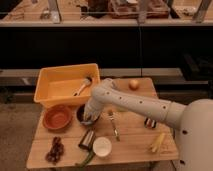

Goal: Wipe purple bowl with towel

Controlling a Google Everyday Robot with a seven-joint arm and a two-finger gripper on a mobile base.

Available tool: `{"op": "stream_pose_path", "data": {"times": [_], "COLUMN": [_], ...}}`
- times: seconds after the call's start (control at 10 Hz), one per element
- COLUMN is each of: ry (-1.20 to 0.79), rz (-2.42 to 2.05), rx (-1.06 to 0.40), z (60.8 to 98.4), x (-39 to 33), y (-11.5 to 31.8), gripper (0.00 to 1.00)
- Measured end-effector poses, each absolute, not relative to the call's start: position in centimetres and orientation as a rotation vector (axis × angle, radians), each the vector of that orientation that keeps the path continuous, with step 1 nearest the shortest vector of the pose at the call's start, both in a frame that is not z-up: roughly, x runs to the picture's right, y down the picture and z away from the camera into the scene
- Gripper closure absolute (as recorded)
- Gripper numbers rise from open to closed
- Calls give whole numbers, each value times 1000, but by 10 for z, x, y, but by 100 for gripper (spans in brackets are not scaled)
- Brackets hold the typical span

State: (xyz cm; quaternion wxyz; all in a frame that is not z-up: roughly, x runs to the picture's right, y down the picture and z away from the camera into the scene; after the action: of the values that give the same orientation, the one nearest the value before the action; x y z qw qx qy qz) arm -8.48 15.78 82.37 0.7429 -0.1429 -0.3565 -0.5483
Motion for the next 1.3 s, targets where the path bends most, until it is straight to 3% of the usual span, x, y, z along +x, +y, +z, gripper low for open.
{"op": "stream_pose_path", "data": {"times": [0.7, 1.3], "ry": [-702, -767], "rz": [-1166, -1211], "rx": [-338, -283], "z": [857, 840], "x": [-82, -137], "y": [123, 120], "gripper": [100, 100]}}
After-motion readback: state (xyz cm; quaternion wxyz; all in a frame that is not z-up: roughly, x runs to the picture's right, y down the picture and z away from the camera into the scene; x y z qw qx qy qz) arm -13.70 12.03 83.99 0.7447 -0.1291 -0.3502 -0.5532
